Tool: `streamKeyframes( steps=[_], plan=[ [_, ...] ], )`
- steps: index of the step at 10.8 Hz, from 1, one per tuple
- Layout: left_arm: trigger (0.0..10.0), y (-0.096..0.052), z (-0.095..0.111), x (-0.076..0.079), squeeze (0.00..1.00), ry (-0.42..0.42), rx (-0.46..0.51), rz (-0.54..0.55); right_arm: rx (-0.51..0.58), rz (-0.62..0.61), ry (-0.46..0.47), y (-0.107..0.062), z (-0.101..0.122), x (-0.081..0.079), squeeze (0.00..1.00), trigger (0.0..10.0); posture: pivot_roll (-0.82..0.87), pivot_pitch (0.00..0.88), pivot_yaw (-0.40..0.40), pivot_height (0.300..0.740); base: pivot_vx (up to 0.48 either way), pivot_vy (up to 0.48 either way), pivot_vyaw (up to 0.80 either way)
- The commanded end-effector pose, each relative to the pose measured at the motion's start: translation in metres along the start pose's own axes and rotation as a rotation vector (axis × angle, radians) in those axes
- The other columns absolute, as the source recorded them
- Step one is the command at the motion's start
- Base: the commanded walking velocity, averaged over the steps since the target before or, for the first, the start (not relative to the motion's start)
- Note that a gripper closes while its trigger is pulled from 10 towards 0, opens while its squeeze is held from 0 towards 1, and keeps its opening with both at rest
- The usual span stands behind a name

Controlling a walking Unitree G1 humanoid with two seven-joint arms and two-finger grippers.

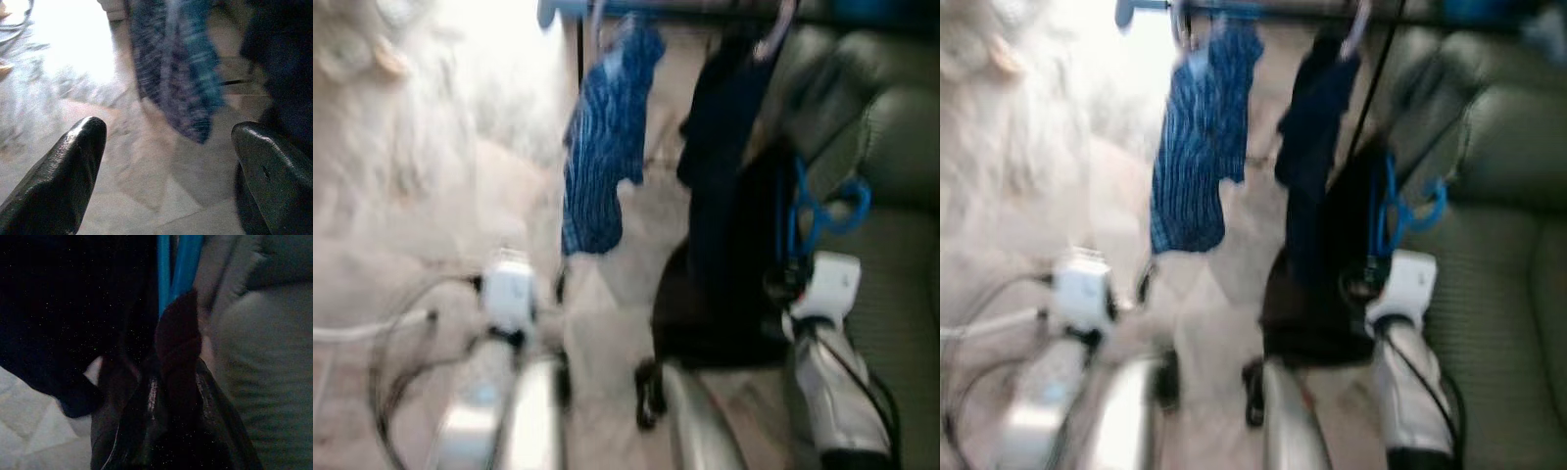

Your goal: Hang hanger

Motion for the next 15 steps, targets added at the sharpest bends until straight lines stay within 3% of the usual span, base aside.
streamKeyframes(
  steps=[1, 2, 4, 5, 7, 11, 15],
  plan=[
    [10.0, -0.001, 0.000, -0.002, 0.00, 0.012, -0.004, 0.004, 0.016, -0.035, 0.010, -0.004, 0.002, 0.010, 0.00, 10.0, 0.02, 0.323, -0.078, 0.740, -0.322, 0.000, 0.00],
    [10.0, -0.001, 0.000, -0.002, 0.00, 0.012, -0.004, 0.004, 0.016, -0.035, 0.010, -0.004, 0.002, 0.010, 0.00, 10.0, 0.02, 0.323, -0.078, 0.740, -0.322, 0.000, 0.00],
    [10.0, -0.001, -0.001, -0.002, 0.00, 0.015, -0.008, 0.009, 0.057, 0.009, 0.003, -0.001, 0.009, -0.011, 0.00, 10.0, 0.02, 0.326, -0.078, 0.740, -0.321, 0.000, 0.00],
    [10.0, 0.000, -0.002, -0.001, 0.00, 0.015, -0.007, 0.010, 0.102, 0.006, -0.095, -0.002, 0.012, -0.015, 0.00, 10.0, 0.02, 0.319, -0.077, 0.740, -0.285, 0.000, 0.00],
    [10.0, 0.005, -0.002, 0.000, 0.00, 0.017, 0.001, 0.012, 0.113, 0.125, -0.042, -0.002, 0.014, -0.028, 0.00, 10.0, 0.02, 0.283, -0.070, 0.740, -0.126, 0.000, 0.00],
    [10.0, 0.034, 0.002, -0.010, 0.00, 0.029, 0.050, 0.040, 0.191, 0.157, -0.006, 0.019, 0.025, -0.048, 0.00, 10.0, 0.02, 0.108, -0.031, 0.740, 0.000, 0.000, 0.00],
    [10.0, 0.039, 0.003, -0.004, 0.00, 0.047, 0.089, 0.081, 0.194, 0.172, 0.001, 0.024, 0.017, -0.058, 0.00, 10.0, 0.03, 0.046, -0.025, 0.740, 0.000, 0.000, 0.00]
  ],
)
Point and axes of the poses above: a point about 5 cm out from each wrist's last joint towards the gripper, its own y axis pointing out of the wrist towards the gripper, its own z axis along the axis of the wrist's last joint, x = y × z, the point moved 4 cm from there along y, pointing out of the wrist towards the gripper, and after that the axes turned 5 degrees about y, right-handed, at the moved point
